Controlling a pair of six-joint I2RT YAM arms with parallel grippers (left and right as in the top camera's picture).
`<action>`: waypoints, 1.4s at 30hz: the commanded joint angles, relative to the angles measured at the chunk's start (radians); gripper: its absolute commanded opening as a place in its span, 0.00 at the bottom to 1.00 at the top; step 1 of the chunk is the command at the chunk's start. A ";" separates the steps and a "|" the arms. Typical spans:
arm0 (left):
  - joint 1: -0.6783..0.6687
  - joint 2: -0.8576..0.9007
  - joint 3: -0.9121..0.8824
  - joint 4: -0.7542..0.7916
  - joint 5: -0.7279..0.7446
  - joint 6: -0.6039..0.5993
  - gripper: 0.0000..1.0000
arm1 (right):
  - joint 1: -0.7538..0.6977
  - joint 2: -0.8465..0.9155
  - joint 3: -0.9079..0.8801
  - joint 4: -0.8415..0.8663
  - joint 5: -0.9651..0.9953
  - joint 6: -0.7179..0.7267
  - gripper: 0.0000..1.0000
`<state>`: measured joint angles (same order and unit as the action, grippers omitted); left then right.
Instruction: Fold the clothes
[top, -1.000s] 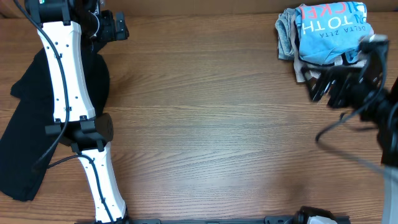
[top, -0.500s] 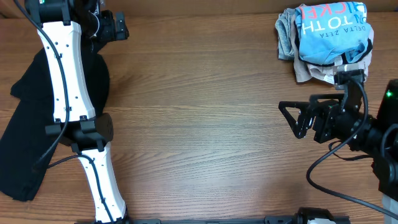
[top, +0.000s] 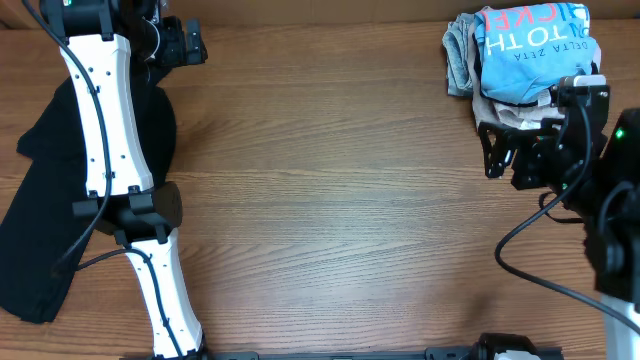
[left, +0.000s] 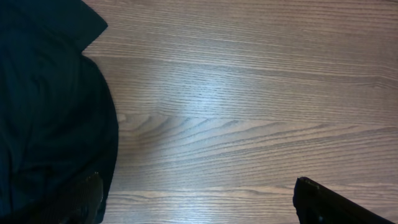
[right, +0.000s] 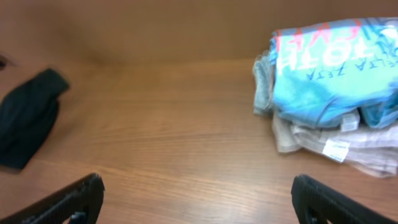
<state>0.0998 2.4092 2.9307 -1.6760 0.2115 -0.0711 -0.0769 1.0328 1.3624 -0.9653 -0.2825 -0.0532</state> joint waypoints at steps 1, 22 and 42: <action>0.005 0.006 -0.005 0.001 -0.005 0.019 1.00 | 0.013 -0.103 -0.174 0.146 0.039 -0.007 1.00; 0.005 0.006 -0.005 0.001 -0.006 0.019 1.00 | 0.071 -0.910 -1.278 0.879 -0.013 0.000 1.00; 0.005 0.006 -0.005 0.001 -0.005 0.019 1.00 | 0.072 -1.031 -1.355 0.909 -0.006 0.000 1.00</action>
<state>0.0998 2.4092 2.9303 -1.6764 0.2111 -0.0711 -0.0113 0.0147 0.0185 -0.0639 -0.2882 -0.0559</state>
